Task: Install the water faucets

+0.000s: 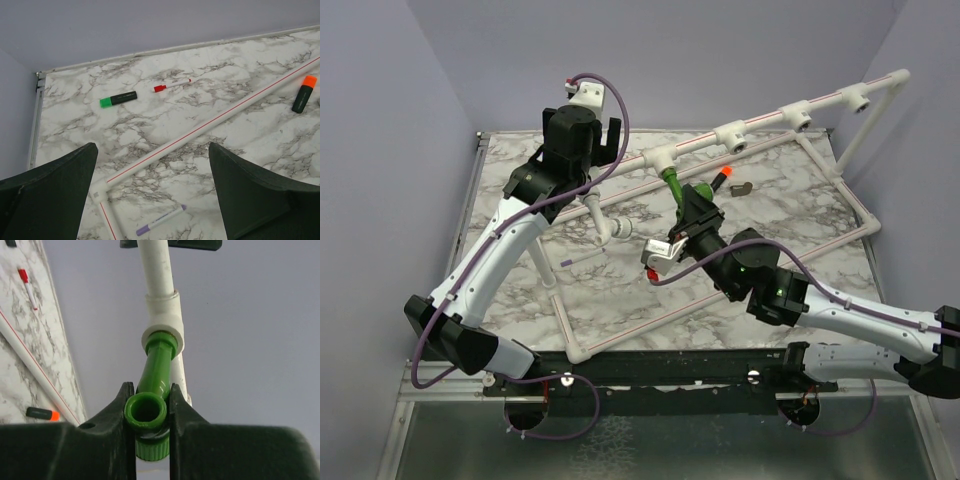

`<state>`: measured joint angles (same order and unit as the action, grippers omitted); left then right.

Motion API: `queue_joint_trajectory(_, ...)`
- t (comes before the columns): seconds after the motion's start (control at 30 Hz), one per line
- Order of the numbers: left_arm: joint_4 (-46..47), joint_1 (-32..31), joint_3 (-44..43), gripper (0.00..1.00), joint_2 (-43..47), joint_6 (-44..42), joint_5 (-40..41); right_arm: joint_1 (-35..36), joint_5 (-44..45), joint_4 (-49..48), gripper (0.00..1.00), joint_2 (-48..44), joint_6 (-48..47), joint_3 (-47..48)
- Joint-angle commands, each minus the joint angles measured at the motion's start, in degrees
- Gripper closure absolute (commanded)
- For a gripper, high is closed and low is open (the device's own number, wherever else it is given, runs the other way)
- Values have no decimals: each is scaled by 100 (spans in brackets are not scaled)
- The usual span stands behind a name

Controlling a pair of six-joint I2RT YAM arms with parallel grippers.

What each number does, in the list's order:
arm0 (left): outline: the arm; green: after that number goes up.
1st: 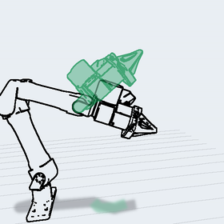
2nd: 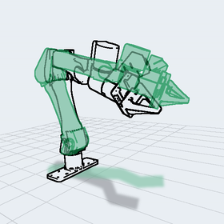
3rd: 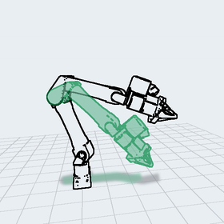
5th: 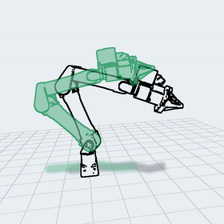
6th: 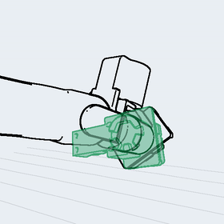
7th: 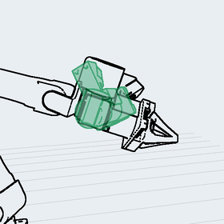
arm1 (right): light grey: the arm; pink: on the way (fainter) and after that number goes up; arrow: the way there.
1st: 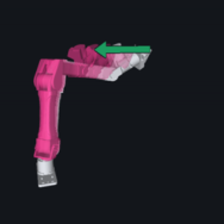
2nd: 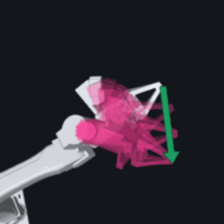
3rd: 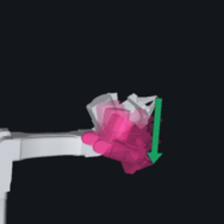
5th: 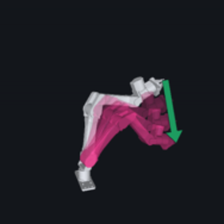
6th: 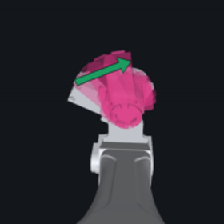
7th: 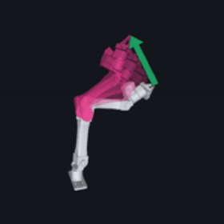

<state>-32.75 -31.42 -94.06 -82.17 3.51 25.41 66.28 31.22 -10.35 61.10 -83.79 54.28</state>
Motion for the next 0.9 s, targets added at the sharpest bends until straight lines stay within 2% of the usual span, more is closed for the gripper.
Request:
queue_joint_trajectory(0.0,-210,-101,-61,7,-47,-37,-120,16,178,76,97,29,695,-33)
queue_joint_trajectory(0.23,-207,-110,-44,6,-19,-33,-131,16,-15,-164,99,-116,2477,-31)
queue_joint_trajectory(0.37,-208,-119,-27,7,14,-26,-138,16,-66,-345,100,-126,4038,18)
queue_joint_trajectory(0.43,-212,-119,-18,7,17,-25,-141,16,-55,-747,99,-158,4761,-125)
queue_joint_trajectory(0.87,-210,-145,-3,6,100,-18,-168,18,799,-2284,99,-50,9580,-601)
